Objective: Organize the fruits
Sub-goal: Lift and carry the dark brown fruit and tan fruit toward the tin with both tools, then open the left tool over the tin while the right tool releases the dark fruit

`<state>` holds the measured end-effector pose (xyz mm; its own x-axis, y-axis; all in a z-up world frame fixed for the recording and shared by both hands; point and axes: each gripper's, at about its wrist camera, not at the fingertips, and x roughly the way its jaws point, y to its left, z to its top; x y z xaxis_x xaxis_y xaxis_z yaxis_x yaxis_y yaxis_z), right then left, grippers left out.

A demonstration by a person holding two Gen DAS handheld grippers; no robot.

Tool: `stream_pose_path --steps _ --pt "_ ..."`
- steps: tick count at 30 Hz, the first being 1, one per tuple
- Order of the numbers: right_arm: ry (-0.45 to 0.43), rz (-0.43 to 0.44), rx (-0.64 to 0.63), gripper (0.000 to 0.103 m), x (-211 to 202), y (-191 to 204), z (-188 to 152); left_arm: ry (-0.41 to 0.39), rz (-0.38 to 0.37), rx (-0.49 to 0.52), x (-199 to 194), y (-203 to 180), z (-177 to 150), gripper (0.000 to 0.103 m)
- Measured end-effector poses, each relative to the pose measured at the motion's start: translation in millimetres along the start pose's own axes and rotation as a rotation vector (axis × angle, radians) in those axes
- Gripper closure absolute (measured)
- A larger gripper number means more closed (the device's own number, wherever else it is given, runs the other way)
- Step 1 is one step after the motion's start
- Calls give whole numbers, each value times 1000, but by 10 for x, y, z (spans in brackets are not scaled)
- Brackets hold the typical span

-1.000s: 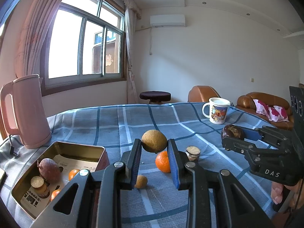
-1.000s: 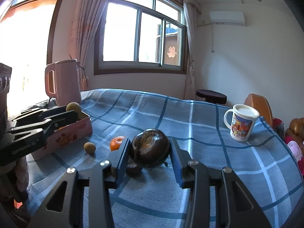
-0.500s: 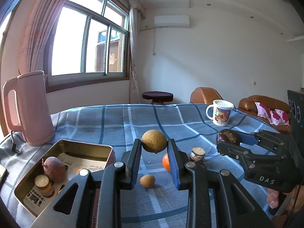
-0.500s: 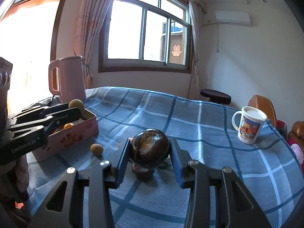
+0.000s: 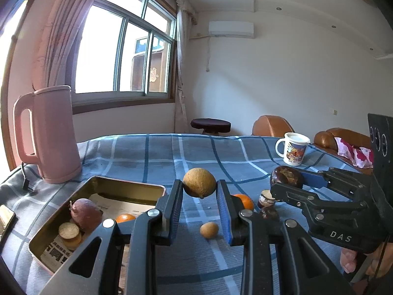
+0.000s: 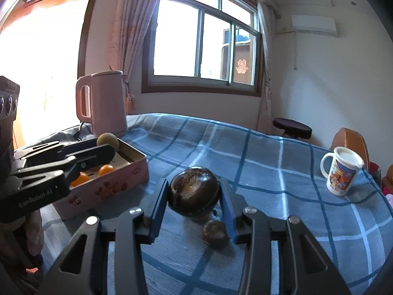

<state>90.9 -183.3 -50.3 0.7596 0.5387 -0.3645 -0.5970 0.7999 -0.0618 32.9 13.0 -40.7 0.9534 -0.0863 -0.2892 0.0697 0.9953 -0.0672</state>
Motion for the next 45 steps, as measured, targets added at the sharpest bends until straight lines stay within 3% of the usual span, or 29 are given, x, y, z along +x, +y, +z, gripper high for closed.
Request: stream_pose_path --steps 45 --pt "20 179 -103 59 488 901 393 -18 119 -89 -339 757 -25 73"
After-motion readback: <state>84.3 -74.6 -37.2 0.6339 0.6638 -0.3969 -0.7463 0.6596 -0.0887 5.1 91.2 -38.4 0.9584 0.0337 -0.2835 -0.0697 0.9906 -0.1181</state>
